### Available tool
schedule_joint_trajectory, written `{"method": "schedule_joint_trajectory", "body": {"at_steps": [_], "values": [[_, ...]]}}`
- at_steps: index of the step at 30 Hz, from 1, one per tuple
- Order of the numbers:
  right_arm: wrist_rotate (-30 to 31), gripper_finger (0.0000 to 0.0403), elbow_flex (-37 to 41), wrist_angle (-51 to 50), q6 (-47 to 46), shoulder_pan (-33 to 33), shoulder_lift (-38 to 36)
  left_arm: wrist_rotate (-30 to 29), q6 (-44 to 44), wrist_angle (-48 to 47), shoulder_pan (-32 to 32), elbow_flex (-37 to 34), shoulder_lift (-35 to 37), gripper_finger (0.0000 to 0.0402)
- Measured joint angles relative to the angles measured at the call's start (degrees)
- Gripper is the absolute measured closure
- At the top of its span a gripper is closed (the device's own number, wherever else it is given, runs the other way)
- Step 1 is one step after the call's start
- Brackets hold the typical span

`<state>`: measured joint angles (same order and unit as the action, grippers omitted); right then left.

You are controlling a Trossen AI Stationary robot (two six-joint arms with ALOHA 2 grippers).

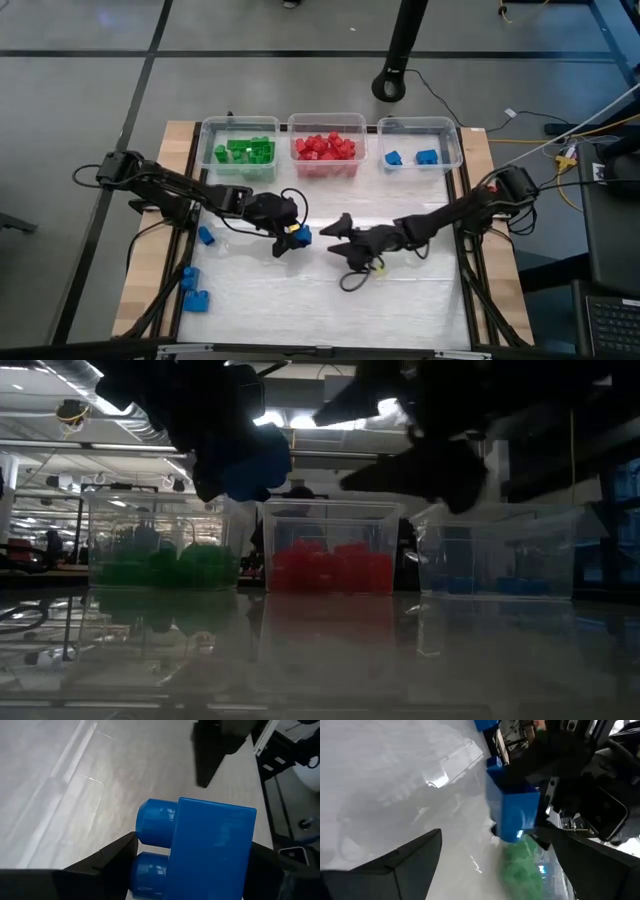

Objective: Sort blocks
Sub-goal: Put the blue game piece into the right transparent bin

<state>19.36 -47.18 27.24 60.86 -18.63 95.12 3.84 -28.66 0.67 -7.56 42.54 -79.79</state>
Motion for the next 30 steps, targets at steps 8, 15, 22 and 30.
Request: {"method": "schedule_joint_trajectory", "body": {"at_steps": [8,15,22,30], "values": [[-7.4,0.0027,-8.3,-2.3,4.2,3.5,5.1,0.2,-0.7,0.6,-0.4,0.0,0.0,0.0130],[-12.5,0.0027,-11.4,-2.4,4.1,6.1,8.2,0.2,0.4,2.4,-0.4,0.0,0.0,0.0129],[-15.6,0.0048,-14.0,-1.8,4.4,6.3,11.4,0.1,0.7,2.2,-0.3,0.0,0.0,0.0129],[-15.1,0.0161,-14.5,-1.2,4.8,6.4,12.0,0.1,1.4,3.0,-0.3,0.0,0.0,0.0129]]}}
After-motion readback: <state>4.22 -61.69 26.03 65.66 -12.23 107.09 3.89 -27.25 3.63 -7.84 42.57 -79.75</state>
